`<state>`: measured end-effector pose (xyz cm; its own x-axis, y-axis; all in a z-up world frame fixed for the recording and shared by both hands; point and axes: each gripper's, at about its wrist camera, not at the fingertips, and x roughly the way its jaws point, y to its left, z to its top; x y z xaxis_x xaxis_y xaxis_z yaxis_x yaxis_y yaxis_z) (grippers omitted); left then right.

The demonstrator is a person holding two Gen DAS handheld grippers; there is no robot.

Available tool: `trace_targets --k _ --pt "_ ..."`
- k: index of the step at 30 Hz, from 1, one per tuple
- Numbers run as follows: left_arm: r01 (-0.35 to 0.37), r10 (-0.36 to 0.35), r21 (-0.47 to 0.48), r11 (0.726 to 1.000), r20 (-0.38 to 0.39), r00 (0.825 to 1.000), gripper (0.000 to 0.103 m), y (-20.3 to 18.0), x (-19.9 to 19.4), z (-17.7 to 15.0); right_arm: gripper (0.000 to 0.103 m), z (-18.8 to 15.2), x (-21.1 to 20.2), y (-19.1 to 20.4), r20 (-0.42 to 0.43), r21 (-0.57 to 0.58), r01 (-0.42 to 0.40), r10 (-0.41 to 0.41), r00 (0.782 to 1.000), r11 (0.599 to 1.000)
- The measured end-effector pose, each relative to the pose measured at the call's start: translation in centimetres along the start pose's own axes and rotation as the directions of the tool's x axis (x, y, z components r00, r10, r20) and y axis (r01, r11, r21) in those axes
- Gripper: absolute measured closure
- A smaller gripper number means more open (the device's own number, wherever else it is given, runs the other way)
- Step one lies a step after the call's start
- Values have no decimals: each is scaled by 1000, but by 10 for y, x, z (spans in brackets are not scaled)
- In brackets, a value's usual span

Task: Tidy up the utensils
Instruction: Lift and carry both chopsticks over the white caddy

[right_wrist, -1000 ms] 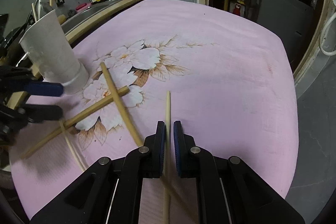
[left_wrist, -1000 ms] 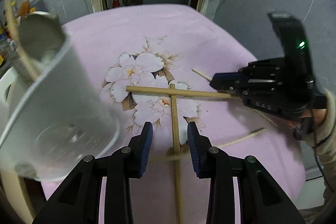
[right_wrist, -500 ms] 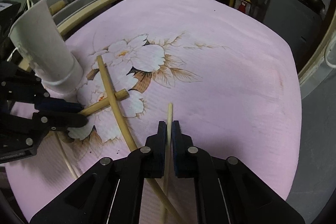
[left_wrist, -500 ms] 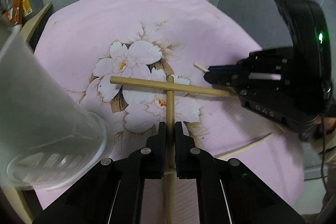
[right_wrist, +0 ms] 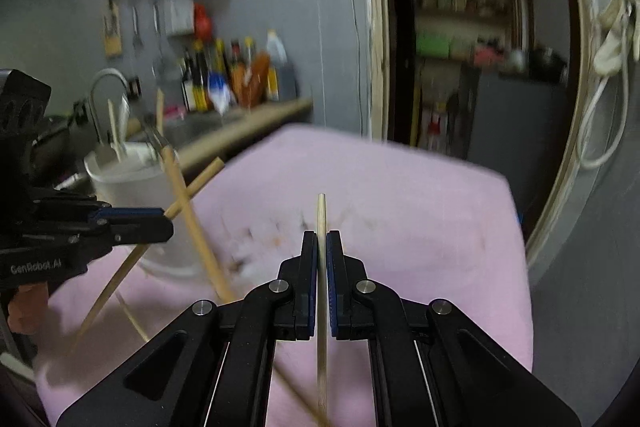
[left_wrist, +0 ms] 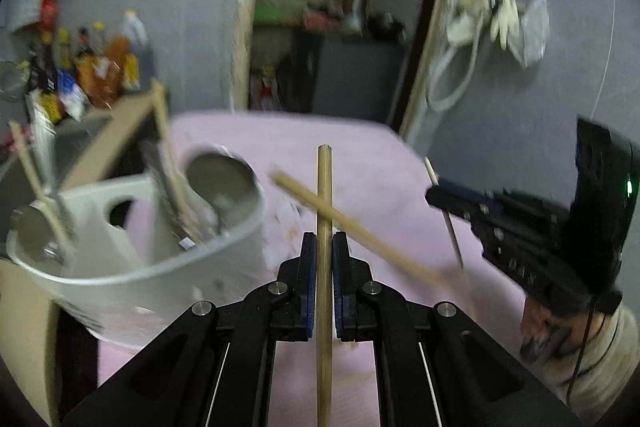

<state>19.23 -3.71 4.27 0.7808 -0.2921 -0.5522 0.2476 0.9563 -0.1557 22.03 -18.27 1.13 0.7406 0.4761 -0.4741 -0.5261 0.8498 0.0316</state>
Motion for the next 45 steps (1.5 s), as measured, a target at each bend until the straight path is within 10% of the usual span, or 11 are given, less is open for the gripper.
trace_targets --k 9,17,35,45 --pt "-34 51 -80 996 224 973 98 25 -50 16 100 27 -23 33 237 -38 5 4 972 999" --pt "-49 106 -154 987 386 917 98 57 -88 47 100 58 -39 52 376 -36 -54 63 924 998" --pt "-88 317 -357 930 658 683 98 162 -142 66 100 108 -23 117 683 -4 -204 152 715 979" --pt "-149 468 -477 866 670 577 98 180 -129 46 100 88 13 116 671 19 -189 127 730 982"
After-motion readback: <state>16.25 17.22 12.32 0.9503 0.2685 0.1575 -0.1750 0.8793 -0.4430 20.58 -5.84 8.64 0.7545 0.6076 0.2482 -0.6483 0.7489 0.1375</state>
